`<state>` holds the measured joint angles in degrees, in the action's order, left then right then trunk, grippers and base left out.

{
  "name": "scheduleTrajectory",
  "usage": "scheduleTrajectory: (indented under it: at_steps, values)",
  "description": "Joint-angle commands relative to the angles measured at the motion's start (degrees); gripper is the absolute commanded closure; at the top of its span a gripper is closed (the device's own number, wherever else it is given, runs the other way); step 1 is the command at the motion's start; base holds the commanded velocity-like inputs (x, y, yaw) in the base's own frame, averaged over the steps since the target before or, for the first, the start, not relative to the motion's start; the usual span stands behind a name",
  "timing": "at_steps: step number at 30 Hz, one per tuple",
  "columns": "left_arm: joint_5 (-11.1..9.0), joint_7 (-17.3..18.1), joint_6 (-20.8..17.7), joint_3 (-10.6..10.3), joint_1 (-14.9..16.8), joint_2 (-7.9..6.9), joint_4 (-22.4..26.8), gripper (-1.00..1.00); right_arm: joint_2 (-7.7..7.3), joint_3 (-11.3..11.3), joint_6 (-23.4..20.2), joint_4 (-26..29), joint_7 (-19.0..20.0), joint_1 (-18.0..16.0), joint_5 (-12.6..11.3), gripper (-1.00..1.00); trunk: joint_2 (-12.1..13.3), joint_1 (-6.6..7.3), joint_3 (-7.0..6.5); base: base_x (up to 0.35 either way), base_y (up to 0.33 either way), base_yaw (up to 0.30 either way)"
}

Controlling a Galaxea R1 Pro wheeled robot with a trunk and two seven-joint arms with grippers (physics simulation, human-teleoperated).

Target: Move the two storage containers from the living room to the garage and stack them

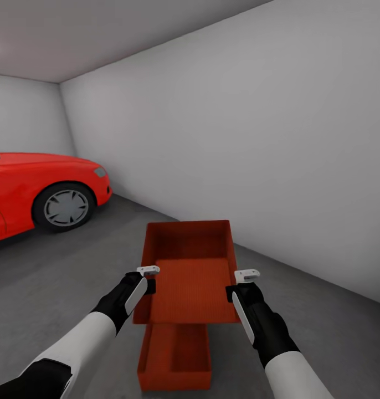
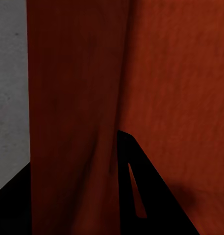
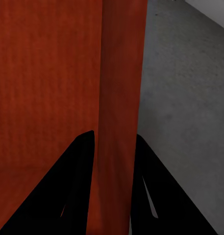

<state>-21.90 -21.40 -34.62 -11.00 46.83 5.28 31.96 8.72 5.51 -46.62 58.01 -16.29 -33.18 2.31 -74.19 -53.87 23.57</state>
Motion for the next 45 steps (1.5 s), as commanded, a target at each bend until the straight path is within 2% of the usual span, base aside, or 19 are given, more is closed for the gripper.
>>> scheduleTrajectory:
  at_steps: [1,26,39,45]
  values:
    - [1.6,0.15,1.21,0.16,0.02,1.4,0.07,1.0,1.28,2.4,0.21,-0.08,0.21,0.04,-1.78,1.0,-0.42,-0.23,0.18,0.0,0.0,0.214]
    - [1.6,0.13,1.14,0.19,0.02,1.4,-0.15,1.0,1.28,2.4,0.19,-0.09,0.14,0.04,-1.78,1.0,-10.45,-5.72,4.67,0.0,0.0,0.252]
    - [1.6,0.13,1.14,0.19,0.02,1.49,-0.15,1.0,1.28,2.4,0.14,-0.06,0.12,0.04,-1.78,1.0,-15.66,-8.57,7.01,0.0,0.0,0.028]
    - [1.6,0.21,1.14,0.19,0.02,1.49,-0.16,1.0,1.28,2.4,0.13,-0.08,0.12,0.04,-1.78,1.0,-18.07,-9.89,8.22,0.0,0.0,-0.119]
